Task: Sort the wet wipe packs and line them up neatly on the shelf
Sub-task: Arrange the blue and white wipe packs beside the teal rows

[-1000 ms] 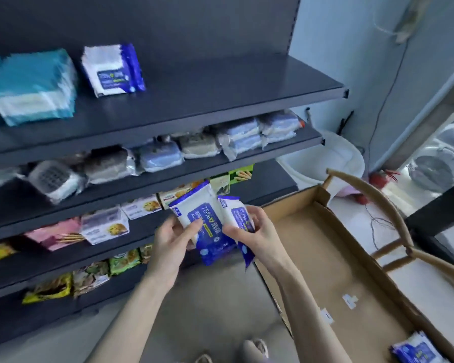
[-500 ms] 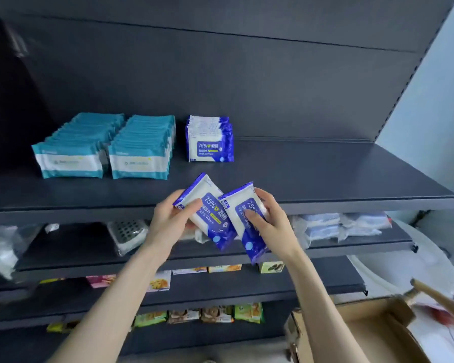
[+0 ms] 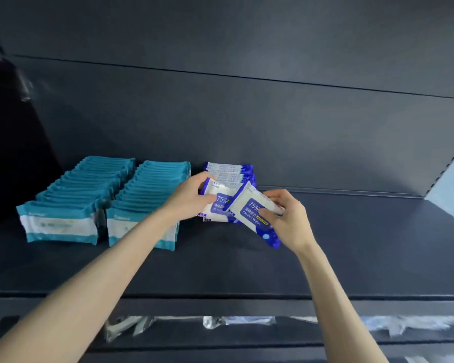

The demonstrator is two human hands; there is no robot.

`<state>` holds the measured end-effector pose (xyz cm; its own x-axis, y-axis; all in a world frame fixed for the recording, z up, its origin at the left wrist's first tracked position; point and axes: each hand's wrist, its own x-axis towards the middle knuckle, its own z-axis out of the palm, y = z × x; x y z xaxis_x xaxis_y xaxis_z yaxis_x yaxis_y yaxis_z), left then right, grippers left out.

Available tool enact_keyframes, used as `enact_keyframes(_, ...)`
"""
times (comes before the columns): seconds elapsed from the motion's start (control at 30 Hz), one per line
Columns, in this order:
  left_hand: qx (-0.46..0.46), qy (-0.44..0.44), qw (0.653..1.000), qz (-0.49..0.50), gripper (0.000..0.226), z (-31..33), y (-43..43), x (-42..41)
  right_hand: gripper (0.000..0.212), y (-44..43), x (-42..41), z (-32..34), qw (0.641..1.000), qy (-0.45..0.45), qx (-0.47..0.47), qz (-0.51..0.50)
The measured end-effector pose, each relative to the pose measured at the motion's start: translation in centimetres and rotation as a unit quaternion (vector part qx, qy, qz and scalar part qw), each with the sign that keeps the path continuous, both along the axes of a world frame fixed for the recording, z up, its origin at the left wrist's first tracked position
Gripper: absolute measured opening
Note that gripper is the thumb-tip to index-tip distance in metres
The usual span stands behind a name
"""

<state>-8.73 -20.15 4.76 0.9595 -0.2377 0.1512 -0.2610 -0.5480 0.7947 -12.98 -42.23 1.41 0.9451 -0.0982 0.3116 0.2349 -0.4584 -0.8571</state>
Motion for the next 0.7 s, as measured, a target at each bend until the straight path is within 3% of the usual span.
enact_keyframes(0.2, 0.163, -0.036, 0.986, 0.002, 0.027, -0.7, -0.2, 2.8, 0.044, 0.7, 2.2, -0.1, 0.995, -0.016, -0.095, -0.009)
enact_keyframes(0.3, 0.194, -0.04, 0.98, -0.012, 0.036, -1.3, 0.0, 3.2, 0.027, 1.6, 2.8, -0.6, 0.992, -0.031, -0.121, -0.007)
enact_keyframes(0.6, 0.186, -0.022, 0.982, -0.04, 0.047, -1.0, 0.9, 3.6, 0.024, 4.7, 3.9, -1.8, 0.969, -0.098, -0.227, -0.021)
enact_keyframes(0.7, 0.196, -0.039, 0.979, -0.035, 0.045, -1.1, 0.8, 3.5, 0.031, 5.4, 4.4, -2.8, 0.942, -0.164, -0.288, -0.056)
